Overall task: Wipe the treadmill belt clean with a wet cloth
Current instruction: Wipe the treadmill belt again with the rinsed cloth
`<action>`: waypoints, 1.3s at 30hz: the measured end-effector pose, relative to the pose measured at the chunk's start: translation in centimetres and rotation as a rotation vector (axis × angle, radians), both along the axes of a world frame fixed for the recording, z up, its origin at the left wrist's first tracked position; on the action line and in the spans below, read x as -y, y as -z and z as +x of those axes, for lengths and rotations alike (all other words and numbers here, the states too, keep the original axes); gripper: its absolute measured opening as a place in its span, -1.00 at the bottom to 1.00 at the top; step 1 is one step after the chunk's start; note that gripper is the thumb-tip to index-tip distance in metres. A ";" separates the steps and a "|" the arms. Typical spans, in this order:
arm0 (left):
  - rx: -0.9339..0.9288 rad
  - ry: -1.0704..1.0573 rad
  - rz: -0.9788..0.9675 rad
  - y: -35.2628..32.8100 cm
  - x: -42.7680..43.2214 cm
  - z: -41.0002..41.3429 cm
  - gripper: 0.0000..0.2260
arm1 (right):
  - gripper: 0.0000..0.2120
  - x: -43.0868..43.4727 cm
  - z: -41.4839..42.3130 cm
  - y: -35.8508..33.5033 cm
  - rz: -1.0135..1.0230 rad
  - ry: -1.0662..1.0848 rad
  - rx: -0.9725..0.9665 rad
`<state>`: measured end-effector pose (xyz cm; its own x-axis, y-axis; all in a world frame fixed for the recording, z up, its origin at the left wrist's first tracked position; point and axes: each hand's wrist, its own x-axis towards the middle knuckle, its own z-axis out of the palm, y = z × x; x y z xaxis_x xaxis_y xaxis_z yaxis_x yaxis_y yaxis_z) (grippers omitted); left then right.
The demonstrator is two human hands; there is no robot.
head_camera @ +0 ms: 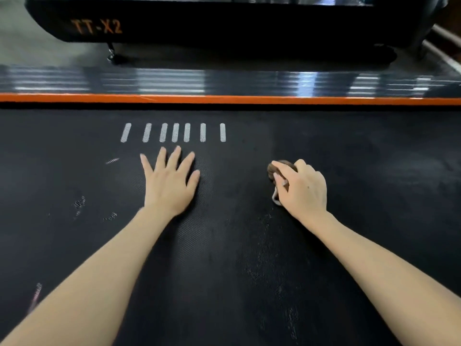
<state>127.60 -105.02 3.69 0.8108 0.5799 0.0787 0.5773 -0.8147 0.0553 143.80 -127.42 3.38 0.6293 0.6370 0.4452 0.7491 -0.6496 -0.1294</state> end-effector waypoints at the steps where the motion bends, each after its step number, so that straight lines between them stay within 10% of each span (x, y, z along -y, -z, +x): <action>1: -0.001 -0.002 -0.005 0.5 0.0 0.1 -0.48 | -0.69 0.1 0.2 0.1 0.008 -0.020 0.014; 13: 0.052 -0.008 0.011 1.2 -0.3 0.4 -0.36 | -0.57 -6.9 4.8 -1.1 -0.104 0.130 -0.087; 21: 0.061 -0.009 0.004 1.2 -0.2 0.2 -0.39 | -0.66 -4.2 -4.0 -0.9 -0.072 -0.690 -0.037; 29: 0.065 -0.022 0.014 1.3 -0.3 0.5 -0.39 | -0.68 -9.7 8.5 -1.1 -0.066 0.323 -0.131; 35: 0.080 -0.001 -0.013 1.1 -0.4 0.3 -0.40 | -0.65 -8.6 -1.7 0.1 0.017 -0.487 -0.048; 39: 0.077 -0.007 -0.019 1.2 -0.3 0.1 -0.40 | -0.68 -7.5 3.7 -0.1 0.033 -0.307 0.007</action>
